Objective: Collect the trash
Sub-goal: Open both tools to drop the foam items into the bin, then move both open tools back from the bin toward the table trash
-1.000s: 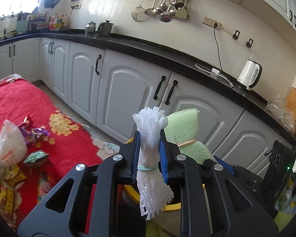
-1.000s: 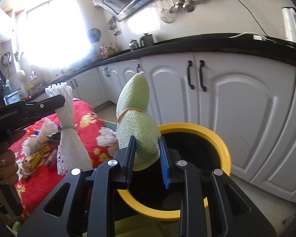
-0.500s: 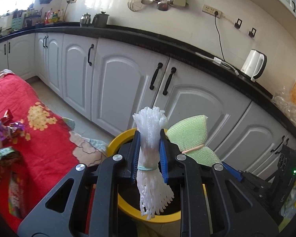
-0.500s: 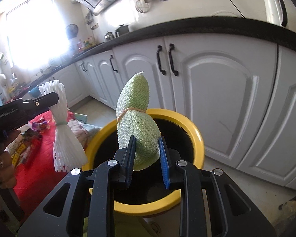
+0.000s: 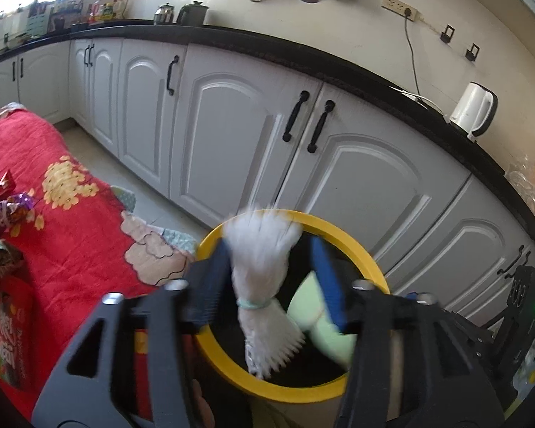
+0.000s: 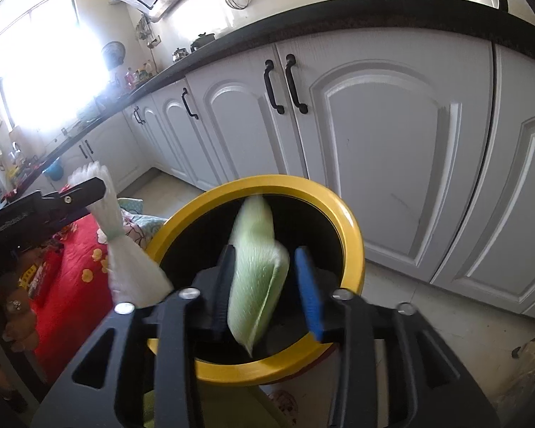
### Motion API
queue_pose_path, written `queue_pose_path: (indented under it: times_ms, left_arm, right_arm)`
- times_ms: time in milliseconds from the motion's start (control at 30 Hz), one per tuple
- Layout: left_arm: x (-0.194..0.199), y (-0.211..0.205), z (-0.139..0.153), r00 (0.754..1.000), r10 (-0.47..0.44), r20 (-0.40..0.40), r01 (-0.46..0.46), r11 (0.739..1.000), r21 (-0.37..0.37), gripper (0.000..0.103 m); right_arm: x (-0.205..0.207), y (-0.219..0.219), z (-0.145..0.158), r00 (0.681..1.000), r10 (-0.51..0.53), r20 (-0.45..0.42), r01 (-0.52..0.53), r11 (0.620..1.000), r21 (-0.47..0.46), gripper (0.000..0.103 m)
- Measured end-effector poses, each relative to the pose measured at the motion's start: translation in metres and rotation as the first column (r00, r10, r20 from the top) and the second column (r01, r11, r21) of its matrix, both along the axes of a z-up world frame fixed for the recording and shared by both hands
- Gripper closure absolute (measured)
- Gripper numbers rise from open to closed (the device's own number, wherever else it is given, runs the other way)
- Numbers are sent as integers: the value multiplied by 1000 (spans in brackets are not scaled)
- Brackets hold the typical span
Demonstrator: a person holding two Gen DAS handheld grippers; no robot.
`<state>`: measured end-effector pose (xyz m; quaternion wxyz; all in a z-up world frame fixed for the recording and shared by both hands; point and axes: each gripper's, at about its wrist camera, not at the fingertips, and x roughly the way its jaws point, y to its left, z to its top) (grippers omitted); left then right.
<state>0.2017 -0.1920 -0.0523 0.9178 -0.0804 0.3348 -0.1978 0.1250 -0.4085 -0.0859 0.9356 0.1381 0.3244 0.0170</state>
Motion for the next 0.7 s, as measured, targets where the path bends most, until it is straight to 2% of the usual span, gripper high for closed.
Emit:
queue_pose_path:
  times_ms: [100,167,267,700]
  left_arm:
    - [-1,7,1,1000,14,-3,-14,1000,-6,38]
    - [-4,12,3,1000,17,6,-17,1000,-9,23]
    - [-8,15,5,1000,22,14,-22,1000,0,12]
    - [-25,39,16,997,67,29,-67,998,18,11]
  right_arm:
    - [-1,1,3,1000,-9,7,9,1000,-3,48]
    - [-3,2,5,1000,-11,17,11,1000,-8,43]
    - [-5,3,7,1000,-11,25,11,1000,-12,40]
    - [-14,25,29,996,33,81,-31,999,-36,31]
